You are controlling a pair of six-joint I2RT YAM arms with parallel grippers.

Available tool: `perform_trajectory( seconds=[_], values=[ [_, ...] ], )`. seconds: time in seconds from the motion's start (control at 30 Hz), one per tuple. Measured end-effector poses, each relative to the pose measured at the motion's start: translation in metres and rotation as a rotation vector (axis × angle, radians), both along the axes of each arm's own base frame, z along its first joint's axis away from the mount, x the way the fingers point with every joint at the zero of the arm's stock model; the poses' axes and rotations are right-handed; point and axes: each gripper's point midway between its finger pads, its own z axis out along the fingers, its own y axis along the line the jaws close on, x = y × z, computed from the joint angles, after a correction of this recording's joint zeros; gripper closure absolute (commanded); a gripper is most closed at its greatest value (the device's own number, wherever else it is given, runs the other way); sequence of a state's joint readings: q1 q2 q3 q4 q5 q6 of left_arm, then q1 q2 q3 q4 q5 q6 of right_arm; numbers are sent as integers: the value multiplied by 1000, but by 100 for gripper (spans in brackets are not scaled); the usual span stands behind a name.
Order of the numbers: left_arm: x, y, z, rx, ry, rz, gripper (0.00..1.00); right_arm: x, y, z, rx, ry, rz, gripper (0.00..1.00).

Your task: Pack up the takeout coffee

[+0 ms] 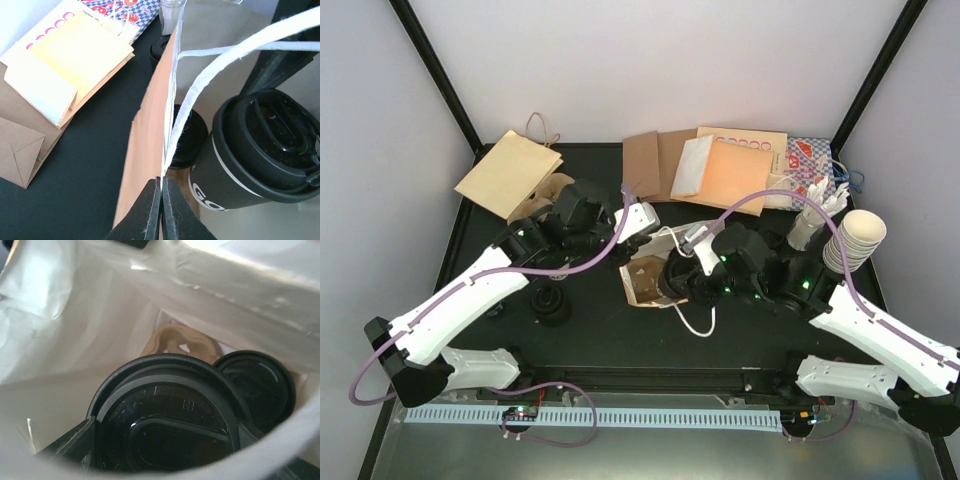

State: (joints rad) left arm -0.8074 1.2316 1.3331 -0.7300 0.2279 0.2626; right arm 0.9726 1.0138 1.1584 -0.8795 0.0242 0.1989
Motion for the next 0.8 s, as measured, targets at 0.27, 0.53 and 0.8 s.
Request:
perform_trajectory(
  seconds=[0.27, 0.53, 0.8],
  values=[
    [-8, 10, 1, 5, -26, -2, 99, -20, 8, -9, -33, -111, 136, 50],
    [-22, 18, -8, 26, -27, -14, 98, -34, 16, -18, -84, -218, 295, 51],
    [-40, 25, -14, 21, -32, -35, 98, -59, 28, -28, -139, -302, 491, 49]
  ],
)
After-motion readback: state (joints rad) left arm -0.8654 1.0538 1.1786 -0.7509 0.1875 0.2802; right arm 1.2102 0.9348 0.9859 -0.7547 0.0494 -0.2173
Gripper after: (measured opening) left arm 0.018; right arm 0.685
